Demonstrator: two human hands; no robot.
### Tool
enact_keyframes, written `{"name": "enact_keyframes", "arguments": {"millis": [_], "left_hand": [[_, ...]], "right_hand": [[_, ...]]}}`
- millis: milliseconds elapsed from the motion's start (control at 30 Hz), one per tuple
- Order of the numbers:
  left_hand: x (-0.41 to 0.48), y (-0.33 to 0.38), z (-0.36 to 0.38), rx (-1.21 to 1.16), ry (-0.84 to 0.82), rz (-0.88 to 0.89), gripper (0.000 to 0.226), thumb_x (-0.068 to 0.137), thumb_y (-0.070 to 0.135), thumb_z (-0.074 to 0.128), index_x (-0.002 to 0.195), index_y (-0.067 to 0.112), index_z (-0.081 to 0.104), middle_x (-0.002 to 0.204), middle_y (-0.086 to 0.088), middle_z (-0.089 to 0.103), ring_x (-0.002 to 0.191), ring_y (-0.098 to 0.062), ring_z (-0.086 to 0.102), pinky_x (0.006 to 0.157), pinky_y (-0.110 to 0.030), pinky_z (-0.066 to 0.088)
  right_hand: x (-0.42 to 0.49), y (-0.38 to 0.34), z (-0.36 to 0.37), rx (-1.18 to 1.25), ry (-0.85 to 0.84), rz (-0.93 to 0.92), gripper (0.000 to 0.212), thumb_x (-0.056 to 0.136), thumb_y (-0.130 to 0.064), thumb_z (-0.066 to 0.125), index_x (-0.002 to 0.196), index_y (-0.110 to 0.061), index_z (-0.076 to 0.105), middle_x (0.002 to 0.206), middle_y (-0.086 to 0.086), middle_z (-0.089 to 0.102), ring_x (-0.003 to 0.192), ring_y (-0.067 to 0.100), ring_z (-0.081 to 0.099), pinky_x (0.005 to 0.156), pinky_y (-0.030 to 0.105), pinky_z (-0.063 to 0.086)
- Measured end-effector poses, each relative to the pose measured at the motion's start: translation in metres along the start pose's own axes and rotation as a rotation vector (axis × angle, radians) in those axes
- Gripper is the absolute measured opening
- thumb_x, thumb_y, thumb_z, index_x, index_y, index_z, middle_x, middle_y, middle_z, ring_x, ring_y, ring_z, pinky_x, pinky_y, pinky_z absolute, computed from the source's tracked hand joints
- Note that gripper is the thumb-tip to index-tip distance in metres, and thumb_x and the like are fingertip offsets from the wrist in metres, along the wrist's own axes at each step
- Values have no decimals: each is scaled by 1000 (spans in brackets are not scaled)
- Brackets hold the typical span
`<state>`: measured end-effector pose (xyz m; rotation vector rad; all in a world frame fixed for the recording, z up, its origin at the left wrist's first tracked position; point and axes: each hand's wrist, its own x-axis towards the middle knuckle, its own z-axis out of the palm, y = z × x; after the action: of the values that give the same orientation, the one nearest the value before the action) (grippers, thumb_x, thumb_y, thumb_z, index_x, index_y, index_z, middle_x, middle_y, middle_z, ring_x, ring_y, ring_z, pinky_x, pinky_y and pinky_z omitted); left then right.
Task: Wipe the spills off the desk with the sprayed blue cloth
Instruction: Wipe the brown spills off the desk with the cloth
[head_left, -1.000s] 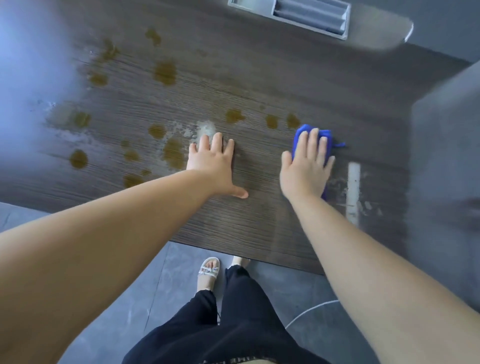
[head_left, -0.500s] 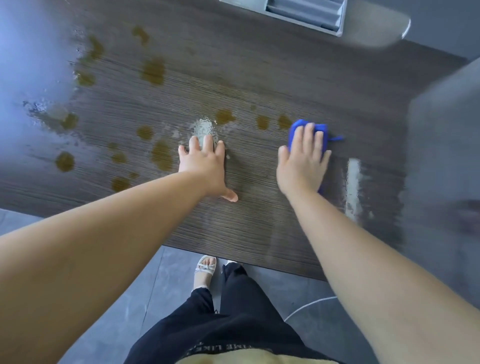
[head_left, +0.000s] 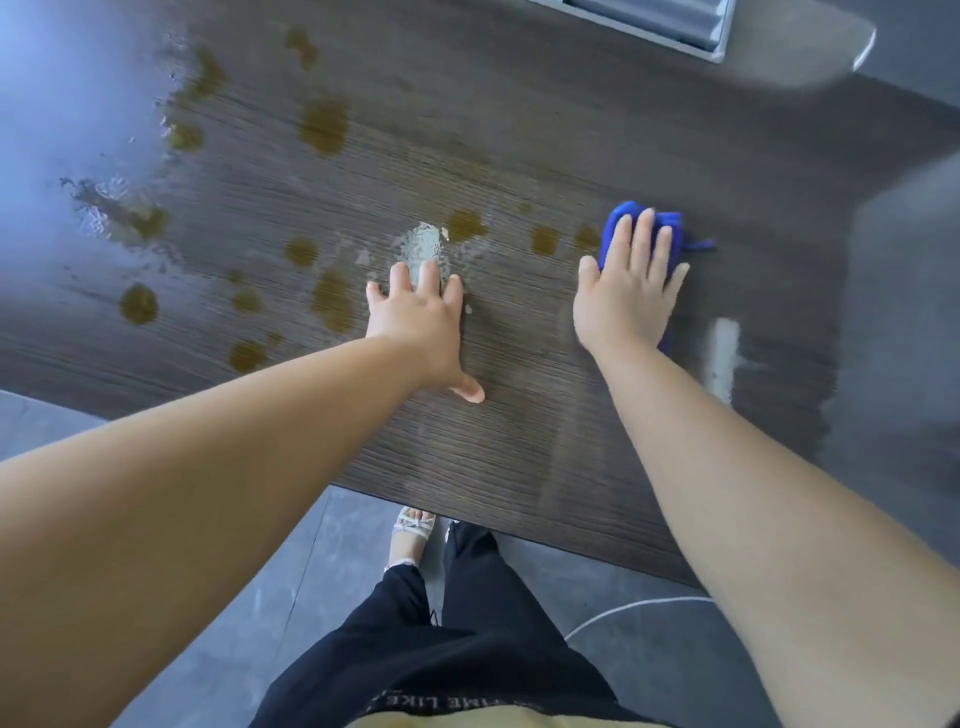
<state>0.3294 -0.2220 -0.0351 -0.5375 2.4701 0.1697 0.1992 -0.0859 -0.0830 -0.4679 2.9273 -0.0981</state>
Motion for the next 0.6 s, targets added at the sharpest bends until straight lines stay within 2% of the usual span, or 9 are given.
{"name": "enact_keyframes", "arguments": {"millis": [100, 200, 267, 367, 433, 467, 500, 533, 600], "left_hand": [[1, -1, 1, -3, 13, -2, 125, 52, 75, 70, 147, 16, 13, 150, -9, 13, 138, -36, 12, 112, -53, 21], [0, -2, 2, -5, 7, 6, 127, 53, 76, 69, 148, 17, 10, 151, -9, 11, 139, -36, 8, 113, -54, 19], [1, -2, 2, 7, -3, 14, 128, 54, 77, 68, 149, 16, 7, 151, -9, 11, 139, -37, 8, 113, -53, 18], [2, -3, 2, 4, -1, 8, 128, 53, 78, 68, 148, 16, 9, 149, -9, 13, 138, -36, 10, 113, -53, 19], [2, -2, 1, -2, -4, 5, 127, 51, 77, 69, 147, 16, 12, 148, -9, 15, 138, -35, 11, 113, -53, 20], [2, -2, 1, -6, -6, 2, 126, 51, 77, 70, 146, 16, 14, 147, -9, 16, 138, -35, 12, 113, -54, 20], [2, -1, 1, -11, -7, -1, 125, 50, 76, 71, 145, 16, 15, 147, -8, 17, 137, -35, 12, 113, -54, 19], [2, -1, 1, -19, -7, -5, 124, 50, 75, 71, 144, 16, 17, 147, -8, 17, 137, -35, 12, 113, -54, 19], [2, -1, -1, -31, -4, -10, 121, 50, 74, 73, 143, 16, 19, 146, -9, 17, 138, -35, 12, 113, -54, 19]], "right_hand": [[-44, -15, 9, -51, -46, -447, 59, 99, -40, 29, 151, -15, 14, 159, 3, 8, 146, 24, 6, 115, 49, 6], [-58, 26, 8, -102, -99, -802, 58, 94, -42, 31, 146, -16, 33, 154, 3, 28, 142, 25, 25, 113, 50, 20], [-30, 62, 4, -124, -66, -769, 59, 92, -42, 31, 144, -15, 36, 153, 5, 31, 140, 27, 28, 111, 54, 24], [17, 73, -6, -68, -39, -327, 57, 98, -38, 30, 150, -15, 21, 159, 3, 13, 146, 25, 11, 115, 53, 14], [30, 42, -5, -20, 13, -36, 58, 100, -36, 29, 151, -15, 12, 160, 1, 4, 146, 23, 2, 117, 49, 5], [29, 22, -4, 10, 22, 41, 59, 100, -37, 28, 152, -15, 10, 160, 1, 1, 146, 23, 0, 117, 49, 4], [22, 4, -3, 27, 25, 36, 59, 100, -39, 28, 152, -15, 10, 160, 2, 1, 146, 23, 0, 117, 49, 3], [11, -11, 2, 23, 25, -49, 60, 100, -39, 28, 151, -14, 11, 160, 3, 2, 146, 24, 2, 116, 49, 3], [-22, -26, 9, -5, 12, -347, 60, 99, -41, 29, 151, -14, 16, 159, 5, 9, 146, 25, 8, 115, 49, 6]]}}
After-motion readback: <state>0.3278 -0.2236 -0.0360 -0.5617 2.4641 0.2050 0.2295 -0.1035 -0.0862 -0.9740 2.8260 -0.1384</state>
